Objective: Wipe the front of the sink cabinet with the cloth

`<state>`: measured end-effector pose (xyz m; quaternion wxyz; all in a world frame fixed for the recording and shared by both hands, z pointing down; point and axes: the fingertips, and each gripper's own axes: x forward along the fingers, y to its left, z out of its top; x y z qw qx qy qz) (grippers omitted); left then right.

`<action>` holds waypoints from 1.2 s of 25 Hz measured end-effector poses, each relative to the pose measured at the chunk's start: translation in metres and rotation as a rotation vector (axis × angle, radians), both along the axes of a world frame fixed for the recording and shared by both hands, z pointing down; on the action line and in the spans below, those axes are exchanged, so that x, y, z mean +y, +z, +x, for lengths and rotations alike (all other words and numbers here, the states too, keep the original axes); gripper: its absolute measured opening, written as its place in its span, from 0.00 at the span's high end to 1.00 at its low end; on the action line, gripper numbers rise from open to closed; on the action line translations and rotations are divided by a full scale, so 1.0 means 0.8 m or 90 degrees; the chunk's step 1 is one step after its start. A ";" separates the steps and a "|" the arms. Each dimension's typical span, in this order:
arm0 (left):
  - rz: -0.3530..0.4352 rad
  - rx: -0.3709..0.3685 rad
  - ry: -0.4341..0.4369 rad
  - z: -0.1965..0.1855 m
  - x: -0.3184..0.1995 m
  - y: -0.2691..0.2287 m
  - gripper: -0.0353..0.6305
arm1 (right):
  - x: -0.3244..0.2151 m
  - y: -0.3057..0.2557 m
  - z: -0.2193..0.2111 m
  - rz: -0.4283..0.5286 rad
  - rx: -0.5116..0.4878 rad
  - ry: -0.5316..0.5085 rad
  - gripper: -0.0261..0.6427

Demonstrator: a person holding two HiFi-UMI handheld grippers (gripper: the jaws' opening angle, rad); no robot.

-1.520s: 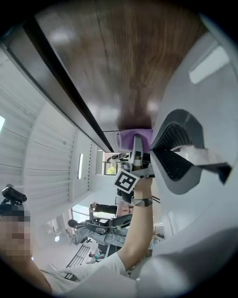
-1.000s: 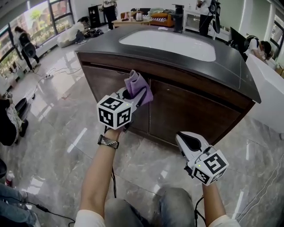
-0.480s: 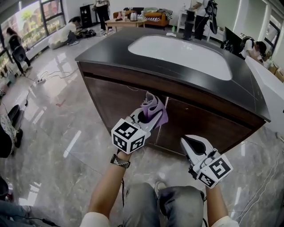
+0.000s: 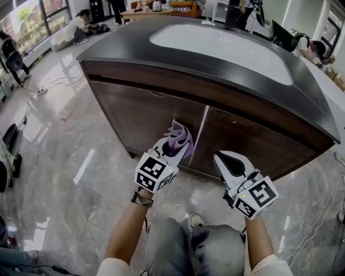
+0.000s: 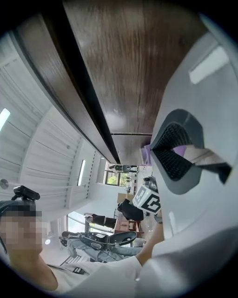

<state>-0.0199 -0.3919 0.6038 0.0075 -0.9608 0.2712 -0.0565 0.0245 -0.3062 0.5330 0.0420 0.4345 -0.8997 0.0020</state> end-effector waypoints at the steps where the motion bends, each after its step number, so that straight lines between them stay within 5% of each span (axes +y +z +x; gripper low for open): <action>1: -0.009 -0.002 -0.002 -0.003 -0.001 0.012 0.87 | 0.001 0.005 -0.002 -0.003 0.002 0.002 0.95; 17: -0.114 -0.096 0.032 0.001 -0.001 0.203 0.87 | 0.015 0.072 -0.002 -0.049 0.016 0.009 0.95; 24: -0.173 -0.166 -0.016 -0.037 -0.020 0.306 0.87 | 0.015 0.100 -0.002 -0.070 0.022 0.000 0.95; 30: -0.186 -0.197 -0.056 -0.075 -0.043 0.318 0.87 | 0.017 0.103 -0.002 -0.074 0.026 -0.004 0.95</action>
